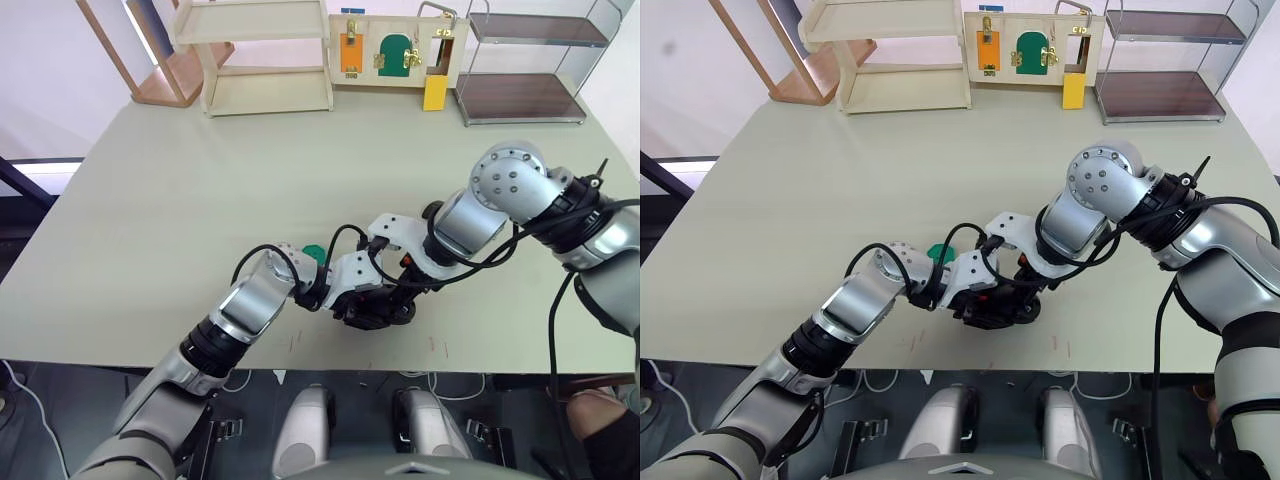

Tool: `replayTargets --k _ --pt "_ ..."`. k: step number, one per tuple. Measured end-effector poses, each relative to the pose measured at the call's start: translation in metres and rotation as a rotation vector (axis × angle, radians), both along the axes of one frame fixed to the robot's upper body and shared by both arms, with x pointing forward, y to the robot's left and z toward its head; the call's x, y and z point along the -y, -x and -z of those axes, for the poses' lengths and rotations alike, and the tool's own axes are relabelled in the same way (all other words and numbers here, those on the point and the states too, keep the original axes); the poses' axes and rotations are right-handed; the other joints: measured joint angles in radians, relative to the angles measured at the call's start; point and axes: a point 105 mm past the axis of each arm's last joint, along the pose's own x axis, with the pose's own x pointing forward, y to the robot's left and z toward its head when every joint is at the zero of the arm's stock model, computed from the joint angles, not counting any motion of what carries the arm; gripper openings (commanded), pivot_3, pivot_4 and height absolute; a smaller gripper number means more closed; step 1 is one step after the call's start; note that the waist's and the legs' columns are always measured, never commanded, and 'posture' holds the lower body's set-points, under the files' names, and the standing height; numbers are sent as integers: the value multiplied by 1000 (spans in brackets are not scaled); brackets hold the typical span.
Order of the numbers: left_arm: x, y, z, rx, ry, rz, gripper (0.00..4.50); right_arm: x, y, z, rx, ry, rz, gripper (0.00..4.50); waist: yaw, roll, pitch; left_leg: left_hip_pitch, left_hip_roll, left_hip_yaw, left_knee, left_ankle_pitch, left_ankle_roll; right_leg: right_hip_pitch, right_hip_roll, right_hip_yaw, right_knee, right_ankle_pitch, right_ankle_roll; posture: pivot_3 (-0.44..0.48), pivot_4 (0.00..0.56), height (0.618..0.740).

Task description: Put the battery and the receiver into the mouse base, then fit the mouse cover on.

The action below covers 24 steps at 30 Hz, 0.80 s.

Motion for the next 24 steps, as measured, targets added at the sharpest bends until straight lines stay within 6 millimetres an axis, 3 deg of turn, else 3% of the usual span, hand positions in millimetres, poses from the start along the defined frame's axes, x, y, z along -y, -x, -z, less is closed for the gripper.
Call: replayTargets --k 12,24 --pt "0 0 0 -3 0 0 2931 14 1 -7 4 -10 12 2408 1 0 0 0 0 0 0 0 0 0 0 0 -1 0 0 0 150 740" --pt "0 1 2 1 5 4 2931 32 5 -28 66 -155 28 2408 4 0 0 -1 0 0 -1 -1 1 0 0 -1 -3 0 0 0 150 740"
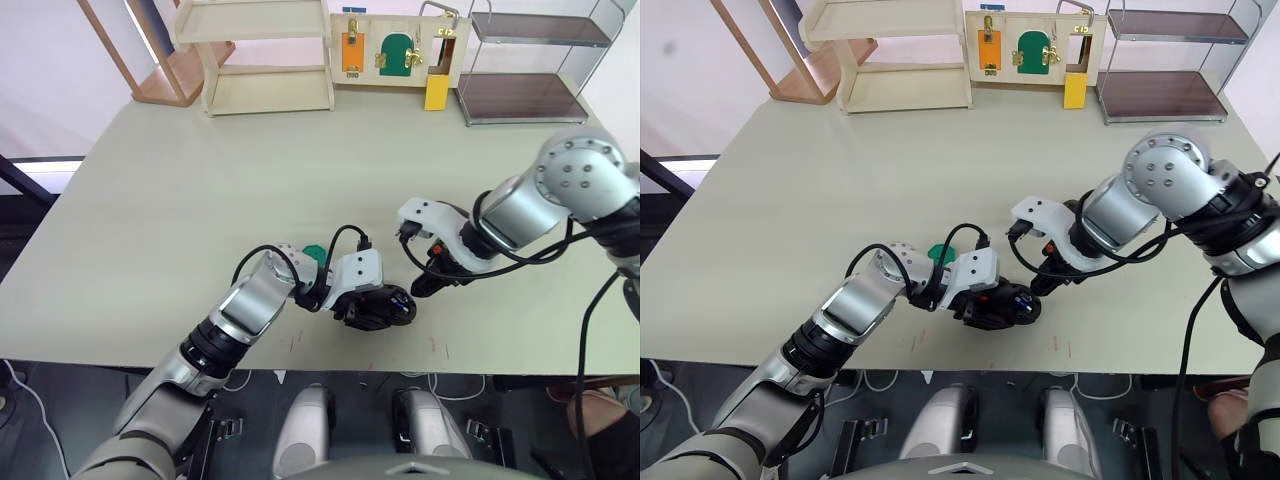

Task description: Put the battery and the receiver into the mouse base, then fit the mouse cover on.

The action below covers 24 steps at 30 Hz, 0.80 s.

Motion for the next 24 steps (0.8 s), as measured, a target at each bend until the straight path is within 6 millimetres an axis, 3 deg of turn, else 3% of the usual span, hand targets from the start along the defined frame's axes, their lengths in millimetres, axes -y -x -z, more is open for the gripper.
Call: replayTargets --k 3,6,10,16,24 --pt "1 1 1 12 6 6 2931 8 3 1 81 -51 -11 2408 2 0 0 -2 0 0 0 0 0 0 0 -2 -1 0 0 0 150 740" --pt "1 2 0 23 8 10 2931 21 8 4 112 -174 16 1701 2 0 0 -3 -1 0 1 0 0 0 0 -2 -2 0 1 0 150 740" --pt "-2 2 0 33 0 2 2931 27 19 13 174 -337 7 25 -3 0 0 -1 0 1 1 0 1 0 1 -1 -1 0 1 0 150 740" --pt "-3 2 0 32 -15 -4 2931 29 23 18 407 -538 -73 25 -2 -3 -1 1 1 3 1 0 1 2 3 -1 0 -3 5 0 150 740" --pt "-7 1 0 48 -37 -21 2931 27 20 32 551 -675 -125 25 -16 -3 -1 3 0 4 2 0 0 2 3 2 2 -2 5 0 150 740"
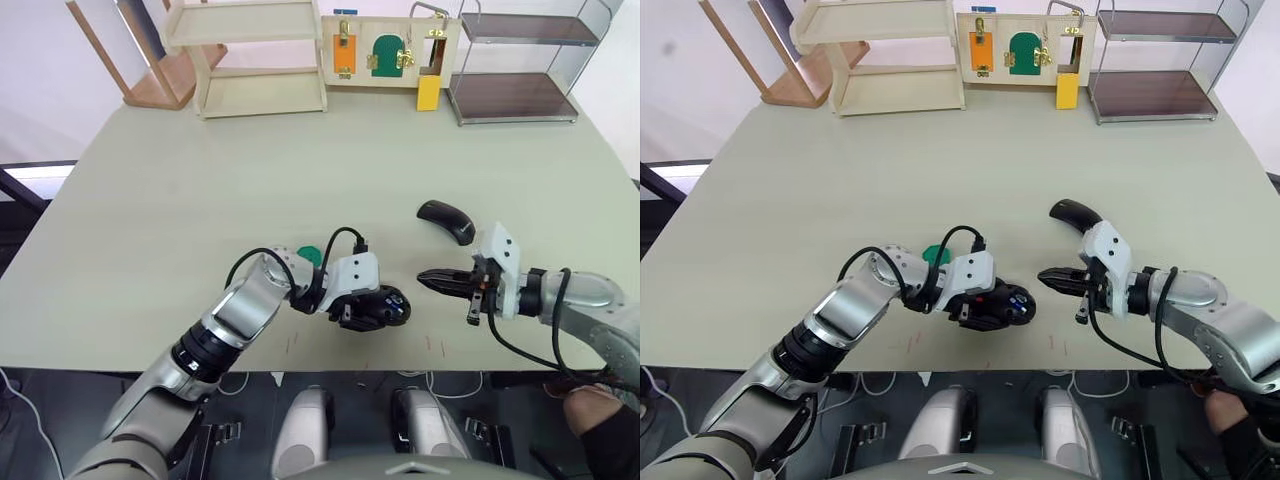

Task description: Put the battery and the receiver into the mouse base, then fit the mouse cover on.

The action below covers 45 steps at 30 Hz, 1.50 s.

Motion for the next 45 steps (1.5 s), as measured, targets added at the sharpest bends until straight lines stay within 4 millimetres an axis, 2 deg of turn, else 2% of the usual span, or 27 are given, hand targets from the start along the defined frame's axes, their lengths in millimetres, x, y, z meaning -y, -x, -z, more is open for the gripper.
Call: replayTargets --k 5,11,15,20,26,32,45 --pt "-1 0 2 2 2 -30 2931 -2 -7 4 58 0 21 25 -2 0 0 1 0 0 1 0 0 0 0 0 2 0 0 0 150 740" --pt "-1 1 1 2 12 -62 2931 -8 -3 5 105 -20 -34 25 -5 0 0 1 0 0 0 0 0 0 0 0 3 2 -3 0 150 740" --pt "-1 1 3 -3 15 -74 2931 -20 2 13 70 -34 -92 25 -6 0 0 2 0 0 1 0 0 0 0 0 5 2 -4 0 150 740" --pt "-1 1 3 -5 19 -84 2931 -25 -3 13 55 -29 -91 25 -6 0 0 3 0 0 2 0 0 0 0 1 8 2 -4 0 150 740" --pt "-1 1 3 -11 23 -87 2931 -33 -3 23 6 -28 -94 25 -6 0 0 3 -1 0 2 0 0 0 0 1 11 2 -4 0 150 740" --pt "-2 1 3 -12 24 -89 2931 -33 -6 31 -5 -12 -73 25 -7 0 0 3 -1 0 3 0 0 0 0 1 11 2 -4 0 150 740" --pt "-2 1 3 -10 24 -87 2931 -34 -9 34 -3 -5 -56 25 -7 0 0 4 -1 0 3 0 0 0 0 2 12 2 -4 0 150 740"
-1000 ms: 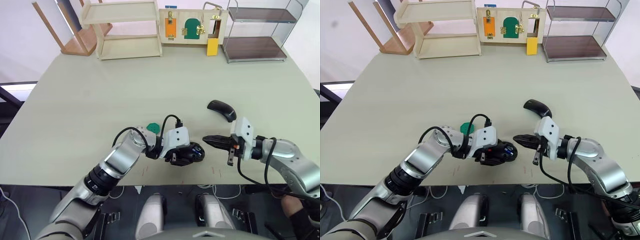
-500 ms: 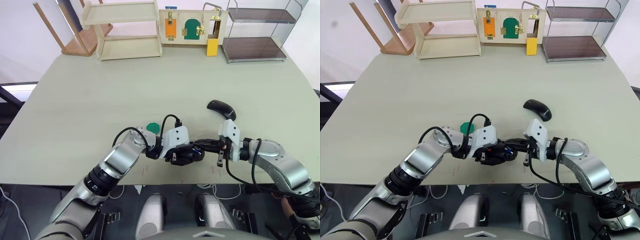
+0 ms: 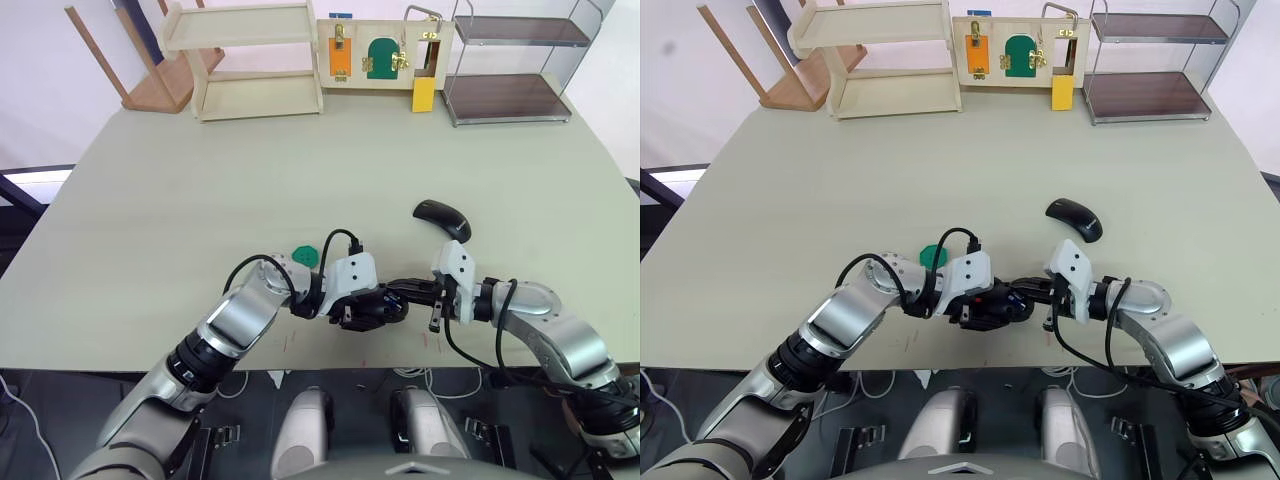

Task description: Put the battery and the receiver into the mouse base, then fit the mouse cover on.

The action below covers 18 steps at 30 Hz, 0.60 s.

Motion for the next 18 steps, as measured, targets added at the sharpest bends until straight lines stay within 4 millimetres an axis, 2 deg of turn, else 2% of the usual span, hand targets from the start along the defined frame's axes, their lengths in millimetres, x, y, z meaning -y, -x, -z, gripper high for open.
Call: replayTargets --k 18 --pt "-2 0 1 -3 0 -8 2931 2 4 9 -46 -1 6 25 -3 0 -1 2 0 1 0 0 0 0 0 2 1 0 0 0 150 740"
